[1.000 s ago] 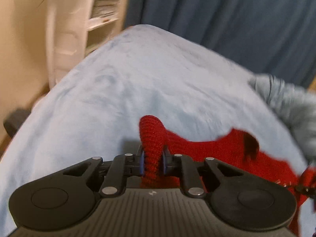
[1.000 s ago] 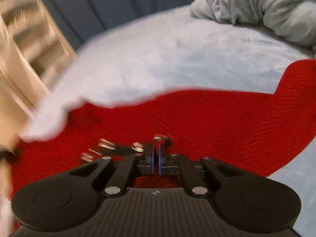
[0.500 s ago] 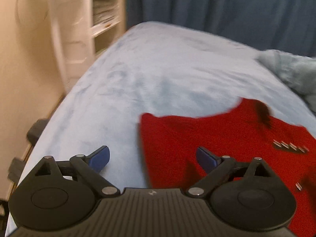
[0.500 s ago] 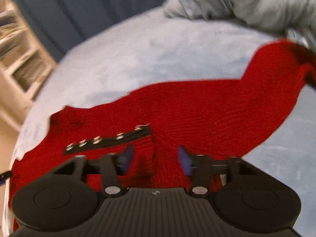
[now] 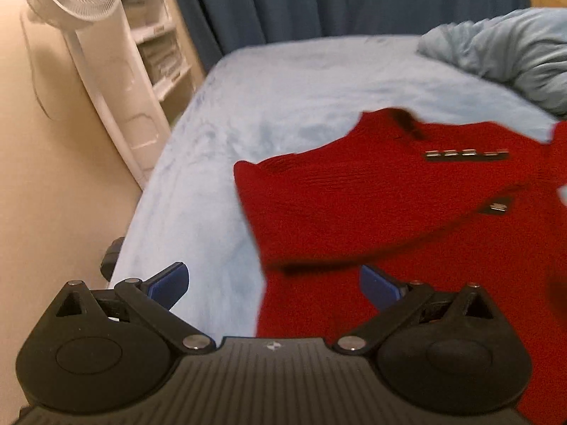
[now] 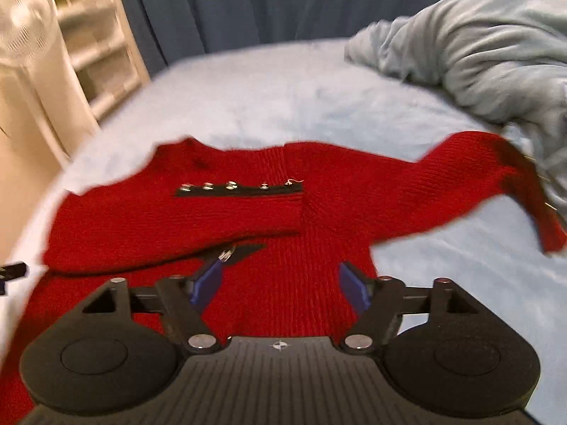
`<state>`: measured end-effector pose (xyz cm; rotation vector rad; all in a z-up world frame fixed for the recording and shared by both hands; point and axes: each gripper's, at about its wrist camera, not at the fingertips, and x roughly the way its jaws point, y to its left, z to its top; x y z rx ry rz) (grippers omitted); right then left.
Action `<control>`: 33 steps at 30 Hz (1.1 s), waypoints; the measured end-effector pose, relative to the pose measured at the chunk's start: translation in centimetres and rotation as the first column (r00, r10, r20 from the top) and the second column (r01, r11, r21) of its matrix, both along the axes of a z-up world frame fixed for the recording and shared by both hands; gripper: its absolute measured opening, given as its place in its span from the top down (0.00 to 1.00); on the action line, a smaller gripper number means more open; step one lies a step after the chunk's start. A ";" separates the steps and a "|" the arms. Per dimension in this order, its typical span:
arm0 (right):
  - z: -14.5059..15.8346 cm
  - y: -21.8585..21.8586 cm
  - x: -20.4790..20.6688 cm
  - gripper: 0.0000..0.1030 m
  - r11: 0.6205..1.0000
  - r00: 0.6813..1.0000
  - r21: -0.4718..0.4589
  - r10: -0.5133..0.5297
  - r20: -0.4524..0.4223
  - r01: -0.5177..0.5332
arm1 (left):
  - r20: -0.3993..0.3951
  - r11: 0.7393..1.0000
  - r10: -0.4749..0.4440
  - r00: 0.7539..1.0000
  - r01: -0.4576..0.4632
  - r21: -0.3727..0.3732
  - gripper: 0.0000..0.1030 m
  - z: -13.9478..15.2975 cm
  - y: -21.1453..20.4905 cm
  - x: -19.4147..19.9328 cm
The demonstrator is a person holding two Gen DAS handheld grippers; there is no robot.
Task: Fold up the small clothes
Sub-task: 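Open both tools to release the cardigan and lift them above it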
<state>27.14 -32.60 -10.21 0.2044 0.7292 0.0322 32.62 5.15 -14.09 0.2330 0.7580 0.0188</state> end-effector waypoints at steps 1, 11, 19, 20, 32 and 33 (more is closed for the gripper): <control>0.7 -0.2 -2.5 0.24 1.000 1.000 -0.001 -0.006 0.014 0.006 | -0.004 1.000 -0.002 1.000 0.002 -0.017 0.00 0.7 -0.4 -2.0; 6.4 1.0 -16.1 0.23 0.999 0.993 -0.052 0.006 0.119 0.000 | -0.052 0.993 -0.063 0.997 0.058 -0.106 0.00 4.7 -4.6 -15.4; 8.6 1.9 -20.6 0.23 0.998 0.979 -0.056 0.021 0.205 -0.010 | 0.026 0.993 -0.080 0.996 0.082 -0.082 0.00 7.4 -5.9 -20.0; 8.7 1.9 -21.1 0.23 0.998 0.978 -0.059 0.020 0.209 -0.008 | 0.020 0.993 -0.075 0.997 0.077 -0.087 0.00 7.4 -5.9 -20.2; 8.1 0.0 -21.9 0.22 0.999 0.983 -0.002 -0.049 0.177 0.050 | 0.013 0.994 -0.007 1.000 0.008 -0.105 0.00 8.6 -5.3 -20.3; 8.0 -0.1 -21.7 0.22 0.999 0.983 0.002 -0.052 0.175 0.052 | 0.009 0.994 -0.006 1.000 0.007 -0.105 0.00 8.5 -5.3 -20.3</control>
